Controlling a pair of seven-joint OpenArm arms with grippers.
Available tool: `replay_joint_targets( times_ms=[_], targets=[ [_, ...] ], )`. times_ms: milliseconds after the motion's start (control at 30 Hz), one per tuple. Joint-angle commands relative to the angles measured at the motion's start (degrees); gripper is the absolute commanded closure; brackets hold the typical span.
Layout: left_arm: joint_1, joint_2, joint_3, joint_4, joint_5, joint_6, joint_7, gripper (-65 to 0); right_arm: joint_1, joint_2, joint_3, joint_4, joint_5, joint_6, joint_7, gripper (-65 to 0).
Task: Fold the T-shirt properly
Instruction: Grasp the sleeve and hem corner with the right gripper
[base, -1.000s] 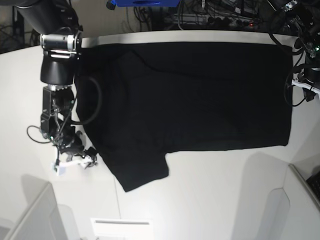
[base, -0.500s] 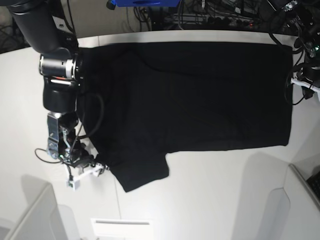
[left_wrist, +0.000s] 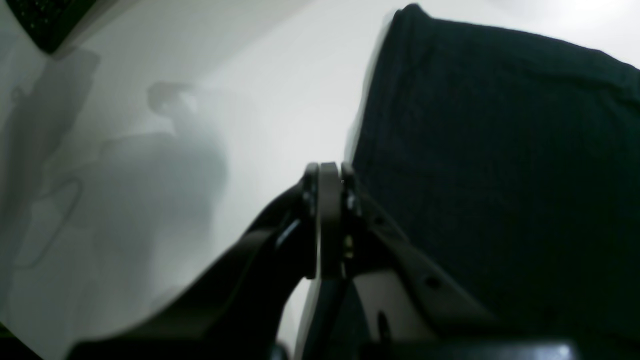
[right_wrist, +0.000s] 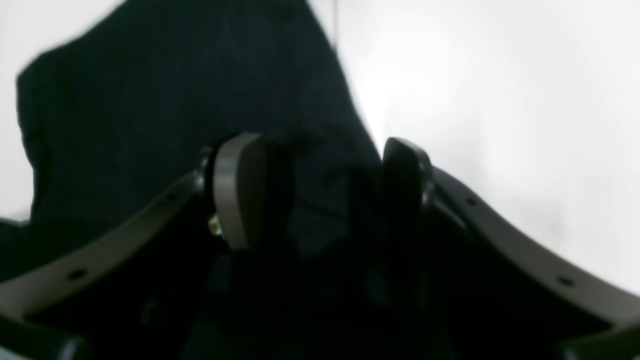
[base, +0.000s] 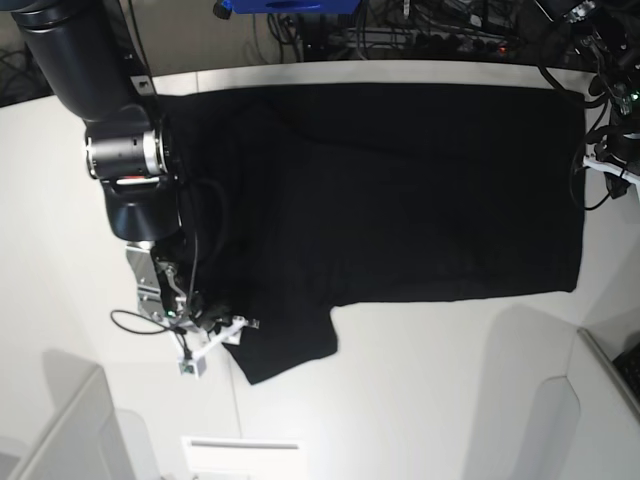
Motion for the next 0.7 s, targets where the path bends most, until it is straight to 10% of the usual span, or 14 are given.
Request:
replay_joint_targets(
  times_ms=[0,667],
  targets=[
    [-0.1,-1.2,-0.5,1.0,-0.4,0.0,-1.2,0.0,2.2,0.4,-0.2,0.2,0.4,0.4,0.4,-35.1],
    [-0.1,-1.9,-0.1,1.0,-0.3,0.1,-1.2,0.0,3.9,2.4,-0.5,7.4,0.3,0.2,-4.0,-35.4]
  ],
)
